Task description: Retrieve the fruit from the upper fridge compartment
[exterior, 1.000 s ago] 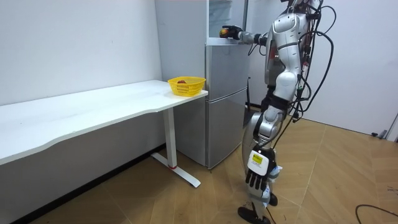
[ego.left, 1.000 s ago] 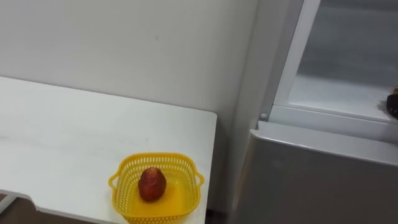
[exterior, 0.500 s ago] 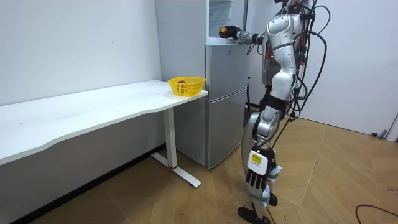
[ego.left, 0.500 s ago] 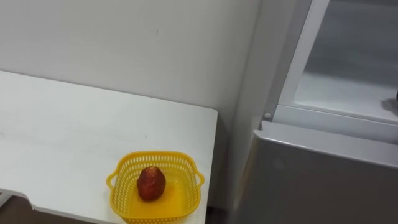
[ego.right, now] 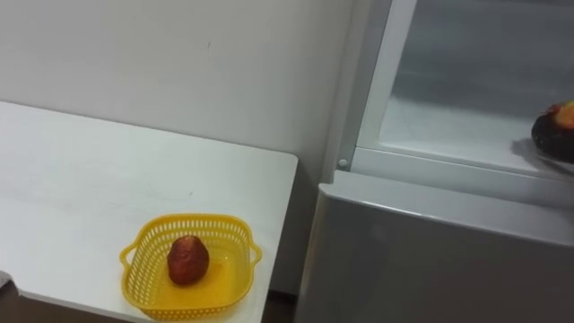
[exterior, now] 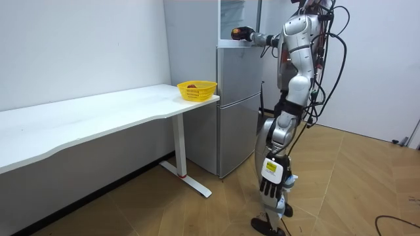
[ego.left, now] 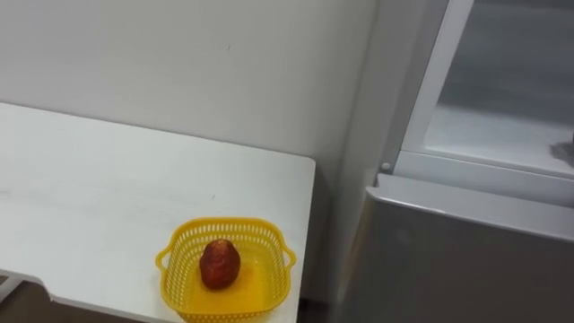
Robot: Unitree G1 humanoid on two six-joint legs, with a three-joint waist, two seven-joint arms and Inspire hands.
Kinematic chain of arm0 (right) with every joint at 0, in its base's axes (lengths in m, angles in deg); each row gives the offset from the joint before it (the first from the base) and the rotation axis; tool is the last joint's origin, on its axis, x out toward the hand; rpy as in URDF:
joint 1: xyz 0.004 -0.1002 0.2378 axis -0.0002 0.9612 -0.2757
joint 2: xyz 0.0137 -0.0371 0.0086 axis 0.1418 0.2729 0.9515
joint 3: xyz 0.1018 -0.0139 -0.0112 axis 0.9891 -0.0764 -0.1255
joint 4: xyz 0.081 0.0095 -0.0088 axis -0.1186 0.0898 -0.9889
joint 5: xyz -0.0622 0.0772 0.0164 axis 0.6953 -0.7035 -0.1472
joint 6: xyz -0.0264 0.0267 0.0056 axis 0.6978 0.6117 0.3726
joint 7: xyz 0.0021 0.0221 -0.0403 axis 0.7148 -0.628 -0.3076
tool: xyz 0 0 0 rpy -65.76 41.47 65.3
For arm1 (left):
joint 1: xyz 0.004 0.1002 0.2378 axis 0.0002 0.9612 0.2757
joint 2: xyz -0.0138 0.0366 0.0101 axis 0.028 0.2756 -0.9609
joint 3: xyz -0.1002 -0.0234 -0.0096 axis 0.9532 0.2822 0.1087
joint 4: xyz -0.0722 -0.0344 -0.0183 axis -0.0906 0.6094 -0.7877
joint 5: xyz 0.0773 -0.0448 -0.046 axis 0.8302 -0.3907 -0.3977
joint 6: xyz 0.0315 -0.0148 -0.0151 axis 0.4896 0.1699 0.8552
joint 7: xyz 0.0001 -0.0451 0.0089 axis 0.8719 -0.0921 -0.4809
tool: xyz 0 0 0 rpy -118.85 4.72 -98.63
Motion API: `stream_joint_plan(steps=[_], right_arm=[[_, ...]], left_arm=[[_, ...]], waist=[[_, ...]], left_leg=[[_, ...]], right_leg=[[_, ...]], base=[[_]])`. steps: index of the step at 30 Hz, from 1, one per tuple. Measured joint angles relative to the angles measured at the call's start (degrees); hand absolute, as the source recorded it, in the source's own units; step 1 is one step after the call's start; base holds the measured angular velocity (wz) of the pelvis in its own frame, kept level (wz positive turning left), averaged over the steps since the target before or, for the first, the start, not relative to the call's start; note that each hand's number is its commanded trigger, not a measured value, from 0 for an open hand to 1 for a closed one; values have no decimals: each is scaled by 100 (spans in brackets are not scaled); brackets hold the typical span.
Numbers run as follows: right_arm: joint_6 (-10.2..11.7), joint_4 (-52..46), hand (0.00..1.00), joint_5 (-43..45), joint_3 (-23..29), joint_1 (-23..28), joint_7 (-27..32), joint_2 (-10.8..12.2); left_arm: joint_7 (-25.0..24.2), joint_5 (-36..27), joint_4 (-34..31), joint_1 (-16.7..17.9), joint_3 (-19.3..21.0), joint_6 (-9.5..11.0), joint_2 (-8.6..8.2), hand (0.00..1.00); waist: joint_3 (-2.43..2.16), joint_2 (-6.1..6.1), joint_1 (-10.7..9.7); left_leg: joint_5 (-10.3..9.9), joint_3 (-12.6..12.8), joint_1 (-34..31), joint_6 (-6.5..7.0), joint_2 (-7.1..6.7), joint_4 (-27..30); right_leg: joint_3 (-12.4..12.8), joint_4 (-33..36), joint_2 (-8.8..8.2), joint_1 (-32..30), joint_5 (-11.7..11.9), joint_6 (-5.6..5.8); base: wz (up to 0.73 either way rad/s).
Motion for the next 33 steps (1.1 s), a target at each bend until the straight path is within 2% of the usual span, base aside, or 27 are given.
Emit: stream_joint_plan(steps=[6, 9, 12, 15, 18, 21, 23, 24, 26, 29, 31, 33], right_arm=[[-208, -673, 100, 141, -249, 54, 76, 29], [-269, -1403, 100, 298, -452, 384, 45, 57], [-272, -2211, 100, 713, -465, 788, 15, 249], [-339, -3079, 100, 1054, -443, 1151, 61, 349], [-239, -3768, 100, 1420, -443, 1388, 54, 576], [-222, -4384, 100, 1589, -442, 1625, 5, 770], [-210, -4900, 100, 1620, -442, 1800, 1, 951], [-208, -5038, 100, 1662, -443, 1867, -2, 951], [-174, -5468, 100, 1740, -442, 2009, -2, 952], [-134, -5887, 100, 1990, -440, 2074, 7, 953], [-114, -6206, 100, 1998, -441, 2099, 8, 969], [-47, -6487, 100, 2029, -440, 2107, 6, 1068]], left_arm=[[26, -21, 0, -67, 2, 1, -1, 0], [115, -17, -3, -72, -2, 83, 0, 0], [122, -18, -21, -78, -32, 99, -23, 0], [179, -40, -39, -89, -67, 209, -51, 0], [179, -36, -30, -131, -70, 220, -71, 0], [170, -26, -17, -169, -70, 322, -92, 0], [174, -33, 81, -201, -69, 331, -150, 0], [174, -32, 95, -205, -69, 330, -167, 0], [163, -21, 97, -224, -68, 333, -203, 0], [143, -57, 100, -215, -69, 368, -206, 0], [141, -125, 100, -205, -69, 410, -216, 0], [141, -126, 146, -207, -68, 448, -216, 0]], waist=[[-38, 73, -2], [-47, 72, 14], [-47, 68, -1], [-40, 84, -9], [-14, 121, -17], [6, 185, -13], [0, 267, -14], [-7, 286, -7], [-56, 364, 32], [-53, 423, 62], [-32, 460, 90], [-33, 480, 83]], left_leg=[[9, 108, 75, -8, 15, -8], [8, 171, 169, -8, 41, -35], [14, 158, 286, -17, 55, -121], [13, 167, 386, -17, 54, -136], [13, 168, 407, -18, 48, -133], [12, 172, 409, -17, 33, -131], [10, 178, 409, -14, 21, -152], [11, 178, 413, -14, 17, -172], [12, 180, 448, -13, 14, -180], [13, 243, 545, -13, 26, -188], [13, 309, 603, -13, 35, -208], [13, 303, 610, -13, 34, -205]], right_leg=[[100, 11, 28, -2, -5, -2], [155, 18, 23, 29, -4, -2], [138, 6, 35, 119, -4, -3], [98, -6, 31, 236, -4, -2], [90, -5, 24, 265, -4, -2], [125, -3, 11, 271, -6, 0], [169, 4, 7, 269, -8, 4], [175, 4, 4, 269, -11, 7], [200, 5, 7, 287, -13, 9], [257, -8, 21, 351, -19, 13], [314, -7, 26, 359, -19, 13], [313, -9, 25, 363, -20, 12]], base=[[-12], [-16], [-3], [7], [0], [0], [0], [0], [-3], [-9], [-15], [-2]])
